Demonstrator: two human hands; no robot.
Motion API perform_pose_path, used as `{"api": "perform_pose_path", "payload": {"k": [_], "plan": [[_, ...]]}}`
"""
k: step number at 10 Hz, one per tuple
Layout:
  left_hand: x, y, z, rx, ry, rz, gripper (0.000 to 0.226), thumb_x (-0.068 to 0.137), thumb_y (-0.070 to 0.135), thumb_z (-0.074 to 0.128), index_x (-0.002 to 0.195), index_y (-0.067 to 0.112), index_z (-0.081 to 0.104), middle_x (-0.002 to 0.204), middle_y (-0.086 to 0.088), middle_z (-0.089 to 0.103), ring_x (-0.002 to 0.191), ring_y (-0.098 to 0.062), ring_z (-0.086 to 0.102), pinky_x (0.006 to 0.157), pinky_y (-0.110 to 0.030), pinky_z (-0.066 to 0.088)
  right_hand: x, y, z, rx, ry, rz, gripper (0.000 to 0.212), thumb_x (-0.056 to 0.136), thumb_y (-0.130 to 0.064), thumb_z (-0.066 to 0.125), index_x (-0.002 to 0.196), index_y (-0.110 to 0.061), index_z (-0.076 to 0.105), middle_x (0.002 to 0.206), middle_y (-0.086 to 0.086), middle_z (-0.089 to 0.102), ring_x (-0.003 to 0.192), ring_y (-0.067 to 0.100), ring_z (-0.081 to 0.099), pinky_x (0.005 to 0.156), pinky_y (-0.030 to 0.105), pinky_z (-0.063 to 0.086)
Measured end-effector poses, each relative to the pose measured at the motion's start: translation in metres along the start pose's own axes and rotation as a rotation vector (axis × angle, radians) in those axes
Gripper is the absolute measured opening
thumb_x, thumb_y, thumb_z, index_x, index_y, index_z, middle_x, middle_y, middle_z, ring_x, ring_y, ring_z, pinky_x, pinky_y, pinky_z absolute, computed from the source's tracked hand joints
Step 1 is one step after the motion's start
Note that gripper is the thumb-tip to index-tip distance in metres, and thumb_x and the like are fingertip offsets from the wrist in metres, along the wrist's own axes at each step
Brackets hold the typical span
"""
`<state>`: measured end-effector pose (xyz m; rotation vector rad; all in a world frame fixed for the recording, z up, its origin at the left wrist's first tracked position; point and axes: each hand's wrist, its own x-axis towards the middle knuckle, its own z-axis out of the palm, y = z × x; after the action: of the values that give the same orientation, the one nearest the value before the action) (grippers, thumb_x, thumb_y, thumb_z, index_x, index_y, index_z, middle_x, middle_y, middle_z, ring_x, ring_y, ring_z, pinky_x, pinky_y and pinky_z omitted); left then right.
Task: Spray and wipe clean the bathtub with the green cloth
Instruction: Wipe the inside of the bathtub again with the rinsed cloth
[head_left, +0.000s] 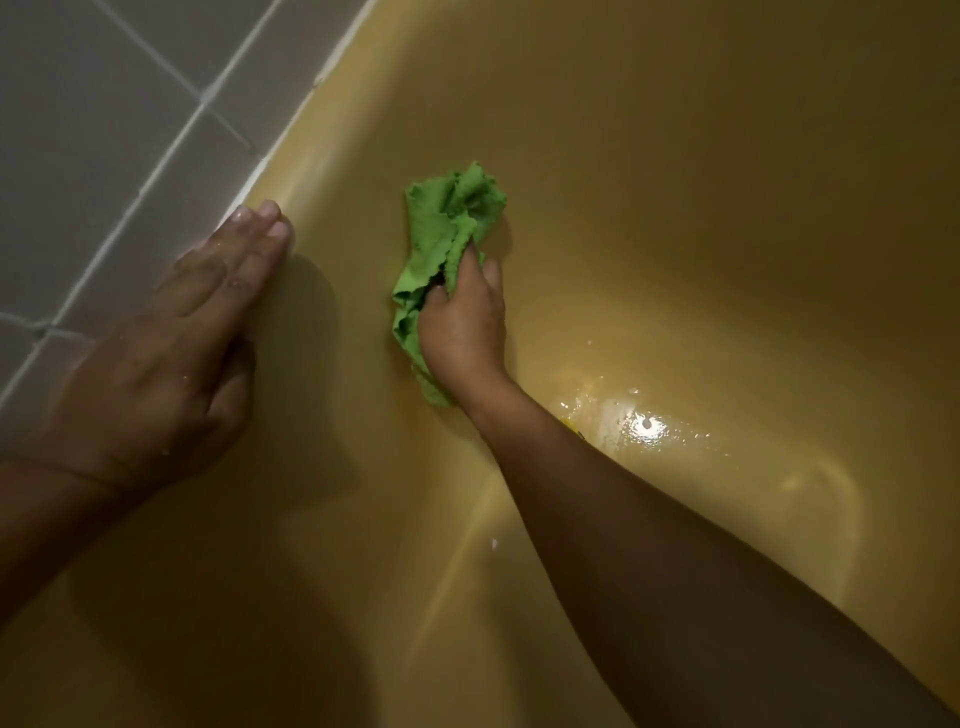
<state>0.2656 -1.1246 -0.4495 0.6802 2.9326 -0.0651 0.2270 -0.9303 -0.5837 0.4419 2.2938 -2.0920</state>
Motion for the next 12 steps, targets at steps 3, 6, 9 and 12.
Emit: {"api": "perform_pose_path", "payload": {"k": [3, 6, 9, 12], "plan": [[0.008, 0.004, -0.001, 0.053, 0.001, 0.027, 0.08, 0.088, 0.026, 0.037, 0.166, 0.021, 0.018, 0.174, 0.0, 0.012, 0.16, -0.025, 0.011, 0.124, -0.06, 0.024, 0.002, 0.106, 0.003, -0.135, 0.013, 0.276, 0.048, 0.101, -0.014, 0.049, 0.149, -0.013, 0.044, 0.136, 0.014, 0.045, 0.123, 0.035, 0.051, 0.102, 0.033, 0.039], [0.015, 0.031, -0.019, 0.019, 0.114, 0.152, 0.082, 0.08, 0.012, 0.039, 0.16, 0.002, 0.029, 0.171, -0.012, 0.02, 0.16, -0.031, 0.012, 0.13, -0.049, 0.012, -0.061, 0.156, 0.015, -0.296, -0.102, 0.372, 0.055, 0.098, -0.02, 0.057, 0.15, -0.009, 0.043, 0.121, 0.016, 0.048, 0.113, 0.038, 0.054, 0.099, 0.042, 0.047], [0.028, 0.034, -0.023, 0.067, 0.094, 0.18, 0.079, 0.082, 0.015, 0.041, 0.159, 0.004, 0.032, 0.171, -0.013, 0.02, 0.16, -0.033, 0.01, 0.13, -0.045, 0.009, -0.095, 0.091, 0.021, 0.052, -0.146, 0.292, 0.046, 0.095, -0.011, 0.063, 0.139, -0.018, 0.054, 0.119, -0.003, 0.052, 0.114, 0.01, 0.049, 0.102, 0.026, 0.039], [0.04, 0.036, -0.026, 0.01, 0.128, 0.179, 0.071, 0.091, 0.011, 0.043, 0.16, 0.002, 0.028, 0.171, -0.015, 0.017, 0.16, -0.034, 0.012, 0.128, -0.054, 0.018, -0.051, -0.02, 0.008, 0.099, -0.059, -0.087, 0.048, 0.087, -0.016, 0.054, 0.135, -0.012, 0.058, 0.12, 0.008, 0.054, 0.113, 0.025, 0.054, 0.1, 0.03, 0.042]]}}
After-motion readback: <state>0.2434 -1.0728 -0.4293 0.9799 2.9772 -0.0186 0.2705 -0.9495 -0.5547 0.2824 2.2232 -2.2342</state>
